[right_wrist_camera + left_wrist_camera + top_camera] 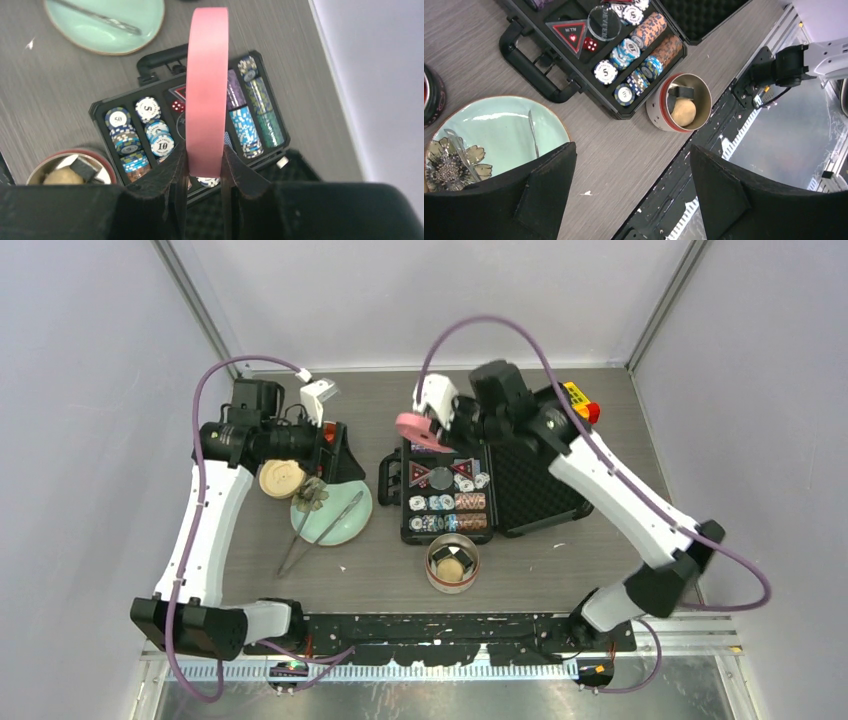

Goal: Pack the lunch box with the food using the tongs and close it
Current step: Pick up the box lid from the center of the board, then close the box lid on the packing box.

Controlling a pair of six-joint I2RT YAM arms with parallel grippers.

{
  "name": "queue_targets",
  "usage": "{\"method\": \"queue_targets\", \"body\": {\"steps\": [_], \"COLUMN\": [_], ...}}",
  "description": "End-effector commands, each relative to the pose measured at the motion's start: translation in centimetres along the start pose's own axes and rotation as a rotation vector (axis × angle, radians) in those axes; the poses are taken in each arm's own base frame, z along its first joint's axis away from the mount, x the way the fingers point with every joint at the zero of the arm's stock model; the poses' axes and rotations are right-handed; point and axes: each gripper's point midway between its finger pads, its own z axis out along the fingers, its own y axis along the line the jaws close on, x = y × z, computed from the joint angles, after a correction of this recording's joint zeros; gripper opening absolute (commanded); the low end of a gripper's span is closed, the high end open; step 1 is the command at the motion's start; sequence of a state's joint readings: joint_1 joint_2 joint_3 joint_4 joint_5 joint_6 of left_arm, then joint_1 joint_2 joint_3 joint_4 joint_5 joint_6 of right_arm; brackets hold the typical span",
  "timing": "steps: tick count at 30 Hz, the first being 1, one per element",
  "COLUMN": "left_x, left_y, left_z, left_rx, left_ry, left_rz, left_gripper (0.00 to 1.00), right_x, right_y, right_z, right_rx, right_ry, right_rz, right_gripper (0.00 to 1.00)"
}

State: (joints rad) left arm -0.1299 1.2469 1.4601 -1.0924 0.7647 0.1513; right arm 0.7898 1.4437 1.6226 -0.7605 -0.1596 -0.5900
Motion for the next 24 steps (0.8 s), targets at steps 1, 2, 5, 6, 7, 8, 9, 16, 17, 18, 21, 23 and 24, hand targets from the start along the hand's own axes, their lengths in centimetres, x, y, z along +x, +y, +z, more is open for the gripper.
{"method": "queue_targets", "body": {"steps": [1, 2, 5, 6, 7, 8, 9, 16, 17, 18, 21, 23, 24], "left_x": [-3.1, -3.5, -4.5, -4.7, -5.1, -5.0, -5.0, -5.2, -5.2, -5.1, -4.8, -4.8, -4.8], "left_y": [0.2, 0.5, 1.7, 2.1, 2.3, 2.5, 2.6, 3.7, 3.6, 3.5, 2.2, 2.0, 2.2], "left_z": [-0.2, -0.3, -0.7, -0.9, -1.0, -0.9, -0.8, -1.1, -0.8, -0.5, 0.6, 1.0, 1.2], "left_rx": [0.025, 0.021, -0.008, -0.017, -0.024, -0.025, -0.025, -0.104, -0.087, -0.059, 0.086, 0.132, 0.13], "left_ry": [-0.125, -0.148, -0.224, -0.245, -0.271, -0.28, -0.286, -0.36, -0.359, -0.353, -0.303, -0.286, -0.283], "left_rz": [-0.008, -0.02, -0.045, -0.052, -0.048, -0.069, -0.087, 0.068, 0.07, 0.059, -0.003, -0.057, -0.076], "left_gripper": [0.86, 0.86, 0.86, 0.87, 0.87, 0.87, 0.87, 0.88, 0.88, 0.88, 0.83, 0.76, 0.74], "right_x": [-0.3, -0.1, -1.0, -1.0, -0.5, -0.5, -0.3, -1.4, -1.8, -2.4, -3.7, -3.8, -3.6], "right_y": [-2.2, -2.7, -3.6, -3.5, -3.3, -3.0, -2.6, -2.0, -2.0, -2.2, -2.2, -1.9, -1.8], "right_z": [0.4, 0.9, 1.2, 1.4, 1.7, 2.0, 2.3, 4.0, 4.1, 4.1, 4.0, 4.0, 4.2], "right_rx": [-0.062, -0.085, -0.166, -0.194, -0.22, -0.25, -0.276, -0.436, -0.457, -0.476, -0.526, -0.562, -0.563], "right_ry": [0.028, 0.033, -0.032, -0.046, -0.049, -0.06, -0.066, -0.216, -0.245, -0.29, -0.387, -0.415, -0.42], "right_rz": [0.335, 0.393, 0.553, 0.6, 0.641, 0.671, 0.697, 0.904, 0.942, 0.966, 1.017, 1.059, 1.075], "right_gripper": [0.01, 0.01, 0.01, 0.01, 0.01, 0.01, 0.02, 0.04, 0.04, 0.04, 0.04, 0.04, 0.04]}}
